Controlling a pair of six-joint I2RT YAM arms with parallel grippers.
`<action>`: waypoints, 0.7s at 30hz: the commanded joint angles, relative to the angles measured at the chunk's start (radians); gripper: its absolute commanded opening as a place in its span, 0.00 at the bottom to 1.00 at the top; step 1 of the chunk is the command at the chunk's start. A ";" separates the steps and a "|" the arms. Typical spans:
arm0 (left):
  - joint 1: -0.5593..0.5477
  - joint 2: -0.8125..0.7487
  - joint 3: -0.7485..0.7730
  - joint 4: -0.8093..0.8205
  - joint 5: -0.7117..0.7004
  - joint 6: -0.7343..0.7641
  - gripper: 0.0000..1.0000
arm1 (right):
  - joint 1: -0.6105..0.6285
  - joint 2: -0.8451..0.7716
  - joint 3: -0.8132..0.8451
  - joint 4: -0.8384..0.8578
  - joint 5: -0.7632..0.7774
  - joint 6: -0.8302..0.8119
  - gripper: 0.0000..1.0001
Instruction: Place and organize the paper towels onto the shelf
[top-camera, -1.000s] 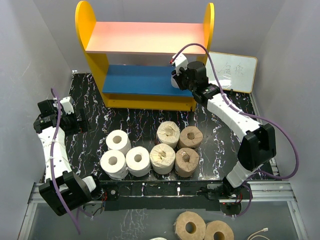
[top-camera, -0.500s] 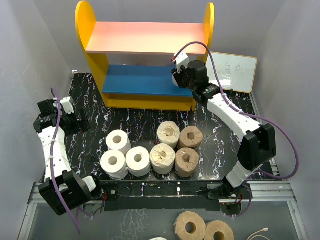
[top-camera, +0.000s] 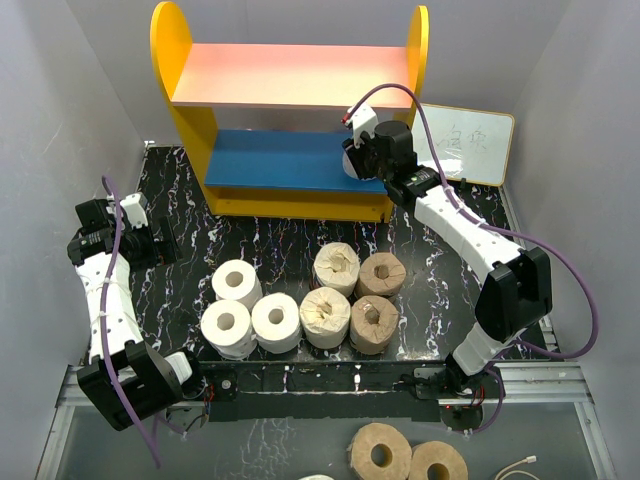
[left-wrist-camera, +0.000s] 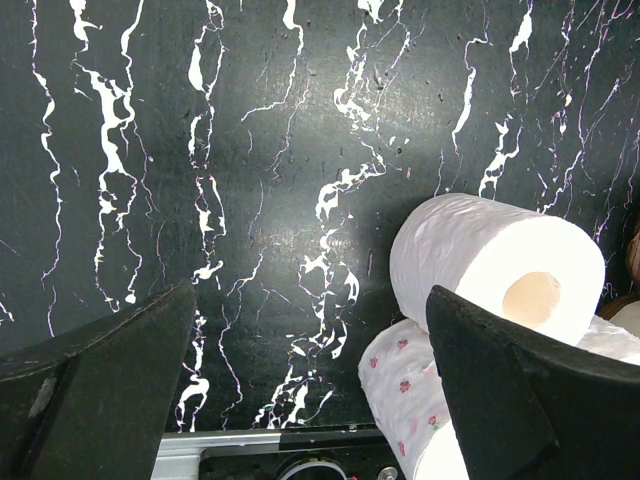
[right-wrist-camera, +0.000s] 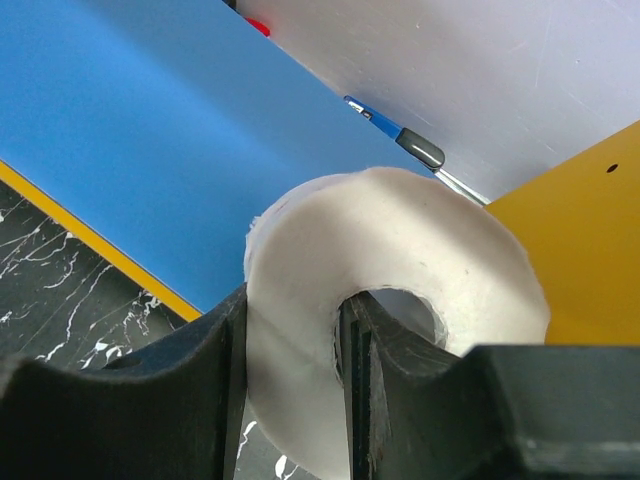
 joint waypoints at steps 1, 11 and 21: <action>0.006 -0.009 -0.005 0.000 0.009 -0.002 0.99 | -0.002 -0.009 0.054 0.044 0.012 0.017 0.34; 0.006 -0.008 -0.006 0.000 0.007 -0.002 0.99 | 0.000 -0.030 0.012 0.115 0.011 0.013 0.98; 0.006 -0.036 -0.007 0.003 -0.004 -0.006 0.99 | 0.105 -0.297 -0.041 -0.027 -0.160 0.447 0.99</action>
